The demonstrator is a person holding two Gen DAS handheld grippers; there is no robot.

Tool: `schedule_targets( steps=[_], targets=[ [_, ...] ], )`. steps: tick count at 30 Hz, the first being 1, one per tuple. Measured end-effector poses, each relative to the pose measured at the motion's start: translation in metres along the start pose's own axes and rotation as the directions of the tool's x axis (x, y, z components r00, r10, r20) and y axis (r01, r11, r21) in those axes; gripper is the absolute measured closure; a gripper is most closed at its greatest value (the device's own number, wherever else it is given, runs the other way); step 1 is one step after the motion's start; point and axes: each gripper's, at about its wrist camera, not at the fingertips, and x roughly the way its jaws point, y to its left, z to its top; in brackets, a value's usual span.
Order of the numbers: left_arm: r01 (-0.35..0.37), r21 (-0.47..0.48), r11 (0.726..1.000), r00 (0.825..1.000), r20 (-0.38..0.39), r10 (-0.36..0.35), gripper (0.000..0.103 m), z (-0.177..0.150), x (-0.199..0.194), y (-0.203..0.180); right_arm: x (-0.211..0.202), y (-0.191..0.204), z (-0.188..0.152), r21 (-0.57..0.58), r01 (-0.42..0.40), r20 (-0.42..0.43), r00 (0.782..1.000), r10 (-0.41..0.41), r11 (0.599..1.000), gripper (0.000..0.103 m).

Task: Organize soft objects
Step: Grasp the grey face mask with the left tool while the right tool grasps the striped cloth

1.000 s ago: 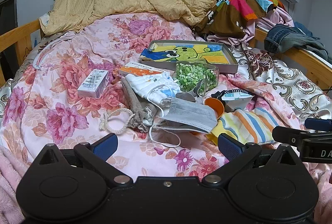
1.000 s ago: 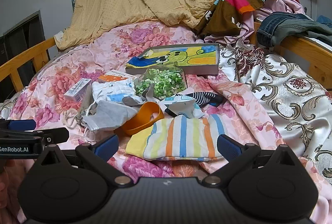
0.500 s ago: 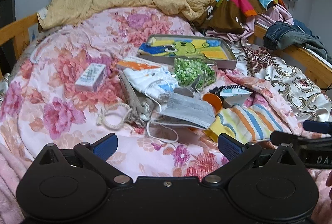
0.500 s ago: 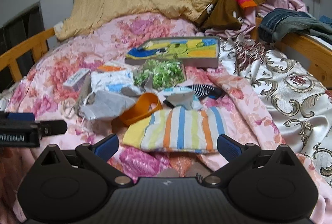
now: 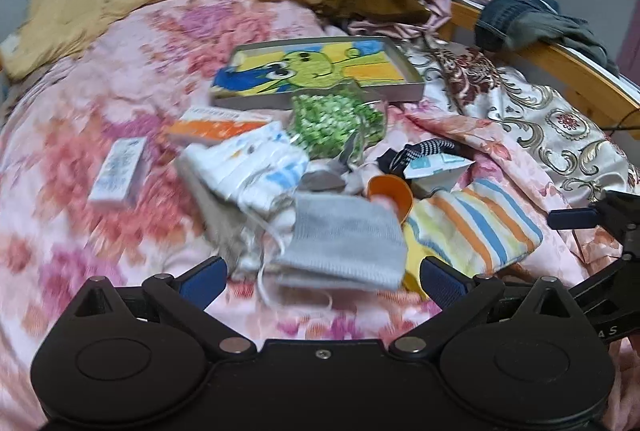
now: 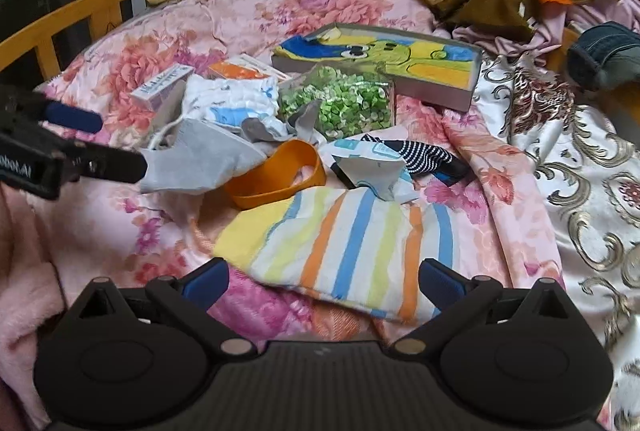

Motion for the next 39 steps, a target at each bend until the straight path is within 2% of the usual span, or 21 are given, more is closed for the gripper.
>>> schedule_targets(
  steps=[5, 10, 14, 18, 23, 27, 31, 33, 35, 37, 39],
  targets=[
    [0.06, 0.061, 0.996, 0.997, -0.061, -0.056, 0.001, 0.019, 0.033, -0.003, 0.019, -0.019, 0.007, 0.018, -0.018, -0.016, 1.0, 0.019, 1.0, 0.0],
    [0.063, 0.15, 0.987, 0.993, -0.11, -0.047, 0.001, 0.023, 0.065, -0.014, 0.038, -0.035, 0.014, 0.035, -0.033, -0.028, 0.999, 0.034, 0.999, 0.0],
    [0.077, 0.169, 0.983, 0.987, -0.156, -0.05, 0.001, 0.019, 0.081, -0.012, 0.056, -0.044, 0.019, 0.046, -0.048, -0.059, 0.997, 0.051, 0.998, 0.0],
    [0.087, 0.126, 0.988, 0.975, -0.216, -0.059, 0.006, 0.017, 0.092, -0.004, 0.071, -0.047, 0.019, 0.034, -0.05, -0.086, 0.995, 0.053, 0.998, 0.0],
    [0.125, 0.029, 0.992, 0.964, -0.239, -0.114, 0.012, 0.016, 0.098, 0.007, 0.081, -0.045, 0.01, 0.059, -0.109, -0.112, 0.987, 0.115, 0.992, 0.0],
    [0.161, -0.028, 0.987, 0.958, -0.236, -0.163, 0.018, 0.015, 0.099, 0.01, 0.082, -0.044, 0.007, 0.094, -0.161, -0.109, 0.979, 0.171, 0.982, 0.0],
    [0.17, -0.065, 0.983, 0.963, -0.202, -0.18, 0.02, 0.013, 0.096, 0.013, 0.081, -0.043, 0.008, 0.129, -0.193, -0.103, 0.973, 0.207, 0.973, 0.0],
    [0.173, -0.081, 0.982, 0.964, -0.192, -0.186, 0.023, 0.013, 0.096, 0.015, 0.083, -0.039, 0.009, 0.121, -0.182, -0.108, 0.975, 0.195, 0.976, 0.0],
    [0.178, -0.092, 0.98, 0.963, -0.188, -0.193, 0.026, 0.013, 0.096, 0.016, 0.085, -0.028, 0.008, 0.05, -0.13, -0.139, 0.981, 0.136, 0.99, 0.0],
    [0.182, -0.101, 0.978, 0.962, -0.188, -0.198, 0.033, 0.013, 0.096, 0.016, 0.086, -0.013, 0.005, -0.042, -0.082, -0.149, 0.986, 0.075, 0.996, 0.001],
    [0.185, -0.103, 0.977, 0.961, -0.19, -0.202, 0.04, 0.012, 0.096, 0.017, 0.084, -0.005, 0.002, -0.073, -0.054, -0.138, 0.99, 0.043, 0.996, 0.005]
  ],
)
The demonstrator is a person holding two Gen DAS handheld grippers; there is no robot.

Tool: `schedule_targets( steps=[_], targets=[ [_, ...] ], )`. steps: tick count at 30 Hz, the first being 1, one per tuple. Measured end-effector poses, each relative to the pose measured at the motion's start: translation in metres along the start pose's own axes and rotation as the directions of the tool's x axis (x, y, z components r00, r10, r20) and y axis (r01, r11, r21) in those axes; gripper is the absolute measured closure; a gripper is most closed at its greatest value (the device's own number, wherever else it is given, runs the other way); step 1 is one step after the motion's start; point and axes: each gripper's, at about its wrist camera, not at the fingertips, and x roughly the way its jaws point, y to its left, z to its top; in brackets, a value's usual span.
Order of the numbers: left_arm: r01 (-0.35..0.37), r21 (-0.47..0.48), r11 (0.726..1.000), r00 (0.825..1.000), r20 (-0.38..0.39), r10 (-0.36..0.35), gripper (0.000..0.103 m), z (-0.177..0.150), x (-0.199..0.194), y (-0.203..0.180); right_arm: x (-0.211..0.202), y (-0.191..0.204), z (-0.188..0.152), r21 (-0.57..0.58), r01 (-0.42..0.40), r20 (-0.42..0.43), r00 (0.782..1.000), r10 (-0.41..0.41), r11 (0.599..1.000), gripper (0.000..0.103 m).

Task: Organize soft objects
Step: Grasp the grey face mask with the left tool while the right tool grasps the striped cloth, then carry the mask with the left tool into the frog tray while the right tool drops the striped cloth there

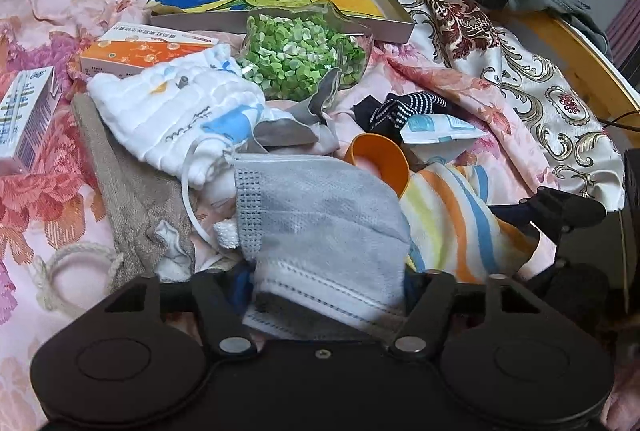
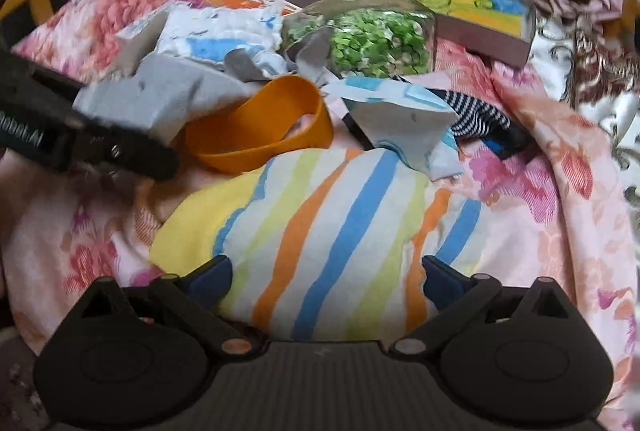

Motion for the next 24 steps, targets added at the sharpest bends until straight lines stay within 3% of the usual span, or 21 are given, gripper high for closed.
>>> schedule_targets(
  steps=[7, 12, 15, 19, 24],
  targets=[
    [0.004, -0.023, 1.0, 0.999, 0.037, -0.003, 0.055, -0.002, -0.009, 0.0, -0.01, 0.002, -0.003, 0.005, 0.05, 0.03, 0.998, -0.05, 0.999, 0.029],
    [-0.006, 0.042, 0.999, 0.998, 0.064, 0.003, 0.062, -0.009, -0.015, -0.011, -0.019, 0.023, -0.01, -0.112, 0.14, 0.069, 0.989, -0.132, 0.984, 0.068],
    [-0.022, 0.111, 0.994, 0.996, 0.088, 0.013, 0.067, -0.014, -0.019, -0.022, -0.025, 0.027, -0.012, -0.121, 0.164, 0.097, 0.983, -0.153, 0.979, 0.08],
    [-0.03, 0.179, 0.983, 0.99, 0.142, 0.005, 0.069, -0.02, -0.026, -0.032, -0.036, 0.027, -0.012, -0.108, 0.169, 0.131, 0.979, -0.154, 0.98, 0.084],
    [-0.002, 0.177, 0.984, 0.978, 0.205, -0.035, 0.069, -0.02, -0.037, -0.035, -0.054, 0.031, -0.012, -0.107, 0.163, 0.195, 0.971, -0.14, 0.981, 0.088]
  ],
)
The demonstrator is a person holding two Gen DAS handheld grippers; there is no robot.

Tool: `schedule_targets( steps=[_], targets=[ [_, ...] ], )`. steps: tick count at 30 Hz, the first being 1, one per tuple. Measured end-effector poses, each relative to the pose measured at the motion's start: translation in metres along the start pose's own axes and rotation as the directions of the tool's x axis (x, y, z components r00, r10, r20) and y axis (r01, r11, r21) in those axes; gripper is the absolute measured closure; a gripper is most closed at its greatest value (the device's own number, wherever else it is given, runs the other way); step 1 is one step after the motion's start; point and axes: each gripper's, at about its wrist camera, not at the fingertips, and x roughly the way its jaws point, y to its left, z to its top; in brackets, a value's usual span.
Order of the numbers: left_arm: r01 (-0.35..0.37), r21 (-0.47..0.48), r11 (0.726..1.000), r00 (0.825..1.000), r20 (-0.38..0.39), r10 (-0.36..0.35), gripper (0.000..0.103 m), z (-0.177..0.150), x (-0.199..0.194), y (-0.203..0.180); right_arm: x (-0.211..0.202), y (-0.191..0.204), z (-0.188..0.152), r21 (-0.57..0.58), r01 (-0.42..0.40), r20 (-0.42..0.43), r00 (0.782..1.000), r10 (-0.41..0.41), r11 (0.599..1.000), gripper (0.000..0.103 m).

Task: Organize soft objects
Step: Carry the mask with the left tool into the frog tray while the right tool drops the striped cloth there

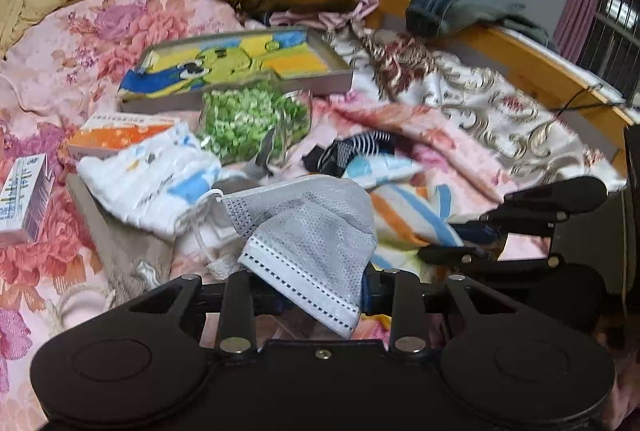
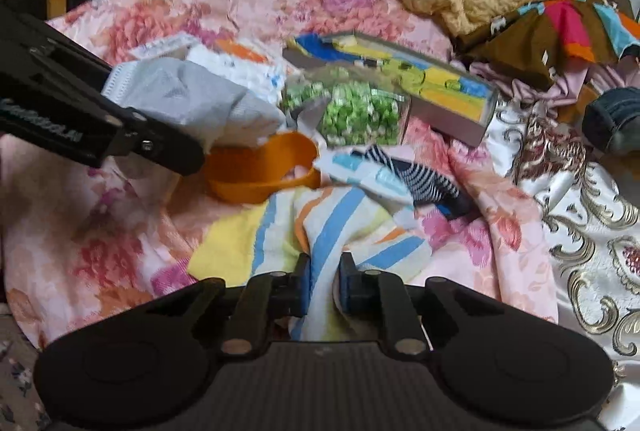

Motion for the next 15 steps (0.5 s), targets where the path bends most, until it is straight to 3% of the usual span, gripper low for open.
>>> schedule_targets(
  steps=[7, 15],
  targets=[
    [0.003, -0.037, 0.999, 0.996, 0.089, 0.0, 0.069, 0.004, -0.011, 0.001, -0.028, 0.015, 0.009, -0.073, 0.021, 0.149, 0.989, -0.01, 0.997, 0.089],
    [-0.027, -0.08, 0.996, 0.988, 0.151, 0.039, 0.069, 0.019, -0.019, 0.013, -0.047, 0.011, 0.037, -0.145, 0.065, 0.298, 0.954, -0.019, 0.987, 0.089]
  ],
)
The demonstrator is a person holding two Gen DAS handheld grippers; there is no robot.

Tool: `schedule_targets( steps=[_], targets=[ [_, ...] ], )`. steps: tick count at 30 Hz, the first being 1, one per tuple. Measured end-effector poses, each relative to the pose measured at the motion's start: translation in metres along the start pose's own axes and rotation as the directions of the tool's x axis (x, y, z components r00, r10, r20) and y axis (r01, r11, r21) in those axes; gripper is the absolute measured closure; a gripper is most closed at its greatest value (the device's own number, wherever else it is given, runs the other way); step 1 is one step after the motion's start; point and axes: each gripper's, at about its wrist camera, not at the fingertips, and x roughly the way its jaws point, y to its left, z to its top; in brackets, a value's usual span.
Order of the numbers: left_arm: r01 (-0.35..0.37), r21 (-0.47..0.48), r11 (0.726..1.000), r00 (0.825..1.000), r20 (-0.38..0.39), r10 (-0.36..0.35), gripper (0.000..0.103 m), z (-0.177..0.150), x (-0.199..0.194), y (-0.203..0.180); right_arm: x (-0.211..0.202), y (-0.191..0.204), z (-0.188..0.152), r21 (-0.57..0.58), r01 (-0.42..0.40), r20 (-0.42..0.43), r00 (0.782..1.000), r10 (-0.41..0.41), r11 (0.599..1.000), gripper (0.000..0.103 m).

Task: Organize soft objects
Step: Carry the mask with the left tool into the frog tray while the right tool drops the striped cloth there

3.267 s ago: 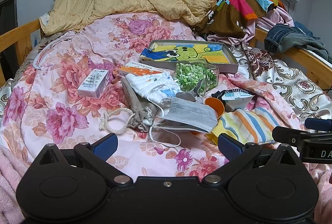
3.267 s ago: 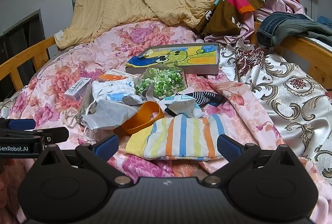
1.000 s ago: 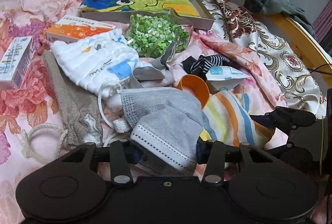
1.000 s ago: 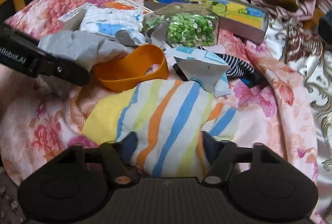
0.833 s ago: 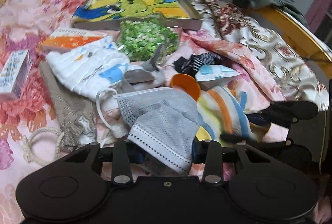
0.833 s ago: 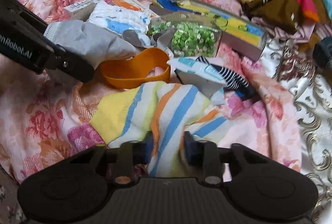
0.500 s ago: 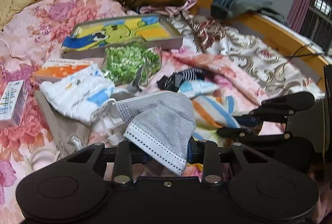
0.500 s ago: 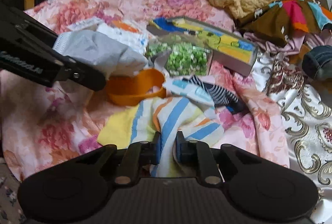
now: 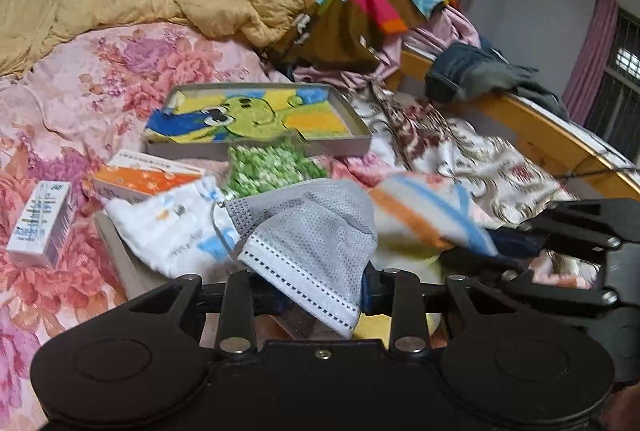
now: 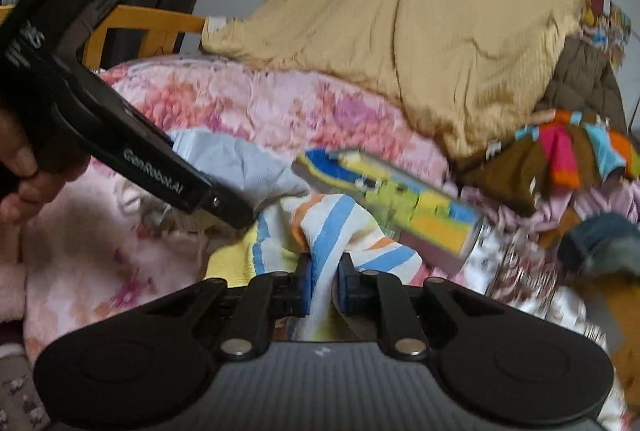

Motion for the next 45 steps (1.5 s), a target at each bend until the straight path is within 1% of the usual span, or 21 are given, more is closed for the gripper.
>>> schedule_targets(
  steps=[2, 5, 7, 10, 12, 16, 19, 23, 25, 29, 35, 38, 40, 45],
  targets=[
    [-0.012, -0.009, 1.0, 1.0, 0.019, 0.012, 0.069, 0.009, 0.003, 0.007, 0.006, -0.008, 0.009, -0.006, -0.004, 0.008, 1.0, 0.004, 1.0, 0.089],
    [-0.016, -0.05, 0.999, 0.999, 0.032, 0.018, 0.069, 0.024, 0.009, 0.02, 0.023, -0.022, 0.018, -0.009, -0.011, 0.003, 1.0, 0.011, 1.0, 0.089],
    [-0.025, -0.069, 0.997, 0.999, 0.043, 0.028, 0.069, 0.035, 0.016, 0.03, 0.036, -0.032, 0.023, -0.009, -0.002, 0.003, 1.0, 0.002, 1.0, 0.089],
    [-0.038, -0.061, 0.997, 0.996, 0.078, 0.042, 0.069, 0.053, 0.029, 0.041, 0.061, -0.05, 0.029, 0.011, 0.02, 0.002, 1.0, -0.02, 1.0, 0.089],
    [-0.043, -0.072, 0.997, 0.995, 0.092, 0.049, 0.069, 0.066, 0.04, 0.049, 0.081, -0.062, 0.033, 0.011, 0.041, 0.004, 0.999, -0.041, 0.999, 0.089],
    [-0.062, -0.111, 0.992, 0.992, 0.098, 0.073, 0.069, 0.095, 0.069, 0.07, 0.125, -0.096, 0.041, 0.102, 0.062, 0.013, 0.998, -0.063, 0.993, 0.089],
    [-0.093, -0.098, 0.991, 0.989, 0.105, 0.103, 0.069, 0.118, 0.097, 0.082, 0.161, -0.125, 0.042, 0.195, 0.07, 0.013, 0.997, -0.074, 0.978, 0.089],
    [-0.087, -0.096, 0.992, 0.99, 0.101, 0.096, 0.069, 0.143, 0.14, 0.091, 0.205, -0.152, 0.041, 0.287, 0.073, 0.011, 0.997, -0.079, 0.955, 0.089],
    [-0.071, -0.094, 0.993, 0.992, 0.101, 0.081, 0.068, 0.151, 0.163, 0.091, 0.227, -0.162, 0.039, 0.322, 0.081, 0.007, 0.996, -0.088, 0.943, 0.089],
    [-0.053, -0.109, 0.993, 0.994, 0.09, 0.063, 0.068, 0.164, 0.211, 0.091, 0.258, -0.177, 0.031, 0.367, 0.096, -0.022, 0.995, -0.095, 0.925, 0.089],
    [-0.046, -0.158, 0.986, 0.997, 0.048, 0.054, 0.068, 0.176, 0.268, 0.093, 0.28, -0.19, 0.018, 0.393, 0.129, -0.071, 0.991, -0.11, 0.91, 0.088],
    [-0.042, -0.183, 0.982, 0.999, 0.014, 0.045, 0.068, 0.179, 0.288, 0.095, 0.285, -0.192, 0.014, 0.417, 0.13, -0.095, 0.991, -0.099, 0.9, 0.088],
    [-0.046, -0.185, 0.982, 0.999, -0.013, 0.044, 0.068, 0.18, 0.297, 0.094, 0.287, -0.192, 0.013, 0.414, 0.131, -0.103, 0.99, -0.097, 0.901, 0.088],
    [-0.052, -0.17, 0.984, 0.997, -0.069, 0.041, 0.065, 0.175, 0.305, 0.093, 0.293, -0.188, 0.01, 0.406, 0.136, -0.133, 0.987, -0.089, 0.904, 0.086]
  ],
)
